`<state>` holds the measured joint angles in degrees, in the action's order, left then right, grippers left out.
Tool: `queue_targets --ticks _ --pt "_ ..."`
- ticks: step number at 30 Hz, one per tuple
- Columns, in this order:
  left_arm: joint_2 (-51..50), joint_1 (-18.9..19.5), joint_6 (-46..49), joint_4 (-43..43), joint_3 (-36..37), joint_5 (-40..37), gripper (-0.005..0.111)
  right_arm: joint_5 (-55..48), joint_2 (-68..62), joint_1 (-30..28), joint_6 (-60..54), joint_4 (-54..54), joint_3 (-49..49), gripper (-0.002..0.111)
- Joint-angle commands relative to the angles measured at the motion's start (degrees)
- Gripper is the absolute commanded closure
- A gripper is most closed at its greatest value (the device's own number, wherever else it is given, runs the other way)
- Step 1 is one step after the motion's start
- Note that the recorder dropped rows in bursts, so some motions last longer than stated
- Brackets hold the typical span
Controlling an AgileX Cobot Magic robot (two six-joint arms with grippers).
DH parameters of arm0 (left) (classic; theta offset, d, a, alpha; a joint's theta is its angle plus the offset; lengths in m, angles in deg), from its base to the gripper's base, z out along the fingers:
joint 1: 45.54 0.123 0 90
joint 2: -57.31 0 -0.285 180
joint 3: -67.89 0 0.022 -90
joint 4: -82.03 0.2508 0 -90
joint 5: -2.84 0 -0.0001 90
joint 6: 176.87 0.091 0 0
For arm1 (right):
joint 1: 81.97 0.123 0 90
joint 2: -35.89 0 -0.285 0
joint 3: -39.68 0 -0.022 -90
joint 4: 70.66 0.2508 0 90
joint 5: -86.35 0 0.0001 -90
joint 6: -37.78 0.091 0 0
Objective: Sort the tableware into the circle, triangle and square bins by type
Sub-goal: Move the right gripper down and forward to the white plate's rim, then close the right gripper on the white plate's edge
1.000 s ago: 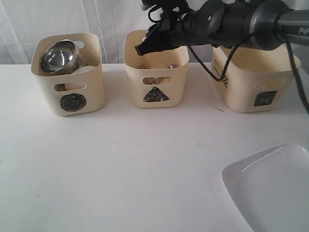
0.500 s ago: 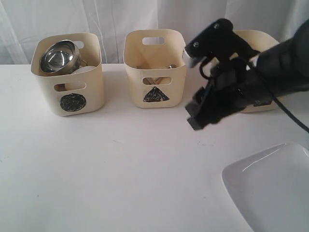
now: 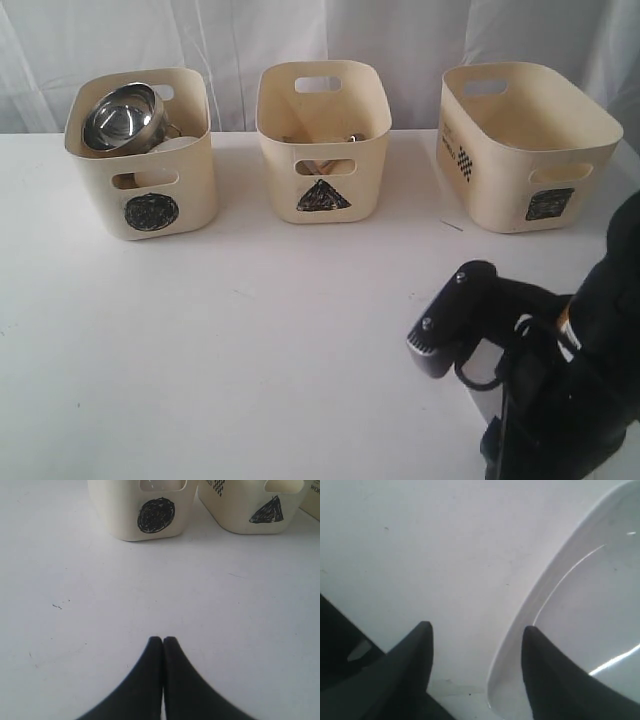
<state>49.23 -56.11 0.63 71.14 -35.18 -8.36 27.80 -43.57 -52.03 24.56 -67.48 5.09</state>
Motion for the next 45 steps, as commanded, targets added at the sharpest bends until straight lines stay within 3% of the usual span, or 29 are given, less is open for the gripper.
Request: queue_targets --ticks 1,10,16,22,45 --pt "0.3 0.1 -0.1 -0.2 0.3 0.1 0.107 4.0 0.1 4.9 4.8 -1.1 -1.7 0.057" --pt "0.3 0.1 -0.1 -0.2 0.3 0.1 0.107 5.7 -3.1 8.3 25.0 -24.3 -2.0 0.057" --pt "0.3 0.1 -0.1 -0.2 0.3 0.1 0.107 6.3 -11.0 8.5 29.8 -21.8 -2.0 0.057" --pt "0.3 0.1 -0.1 -0.2 0.3 0.1 0.107 7.1 -13.9 12.3 30.9 -22.2 -1.7 0.057" --pt "0.3 0.1 -0.1 -0.2 0.3 0.1 0.107 8.1 -28.3 12.3 41.0 -33.6 4.2 0.057"
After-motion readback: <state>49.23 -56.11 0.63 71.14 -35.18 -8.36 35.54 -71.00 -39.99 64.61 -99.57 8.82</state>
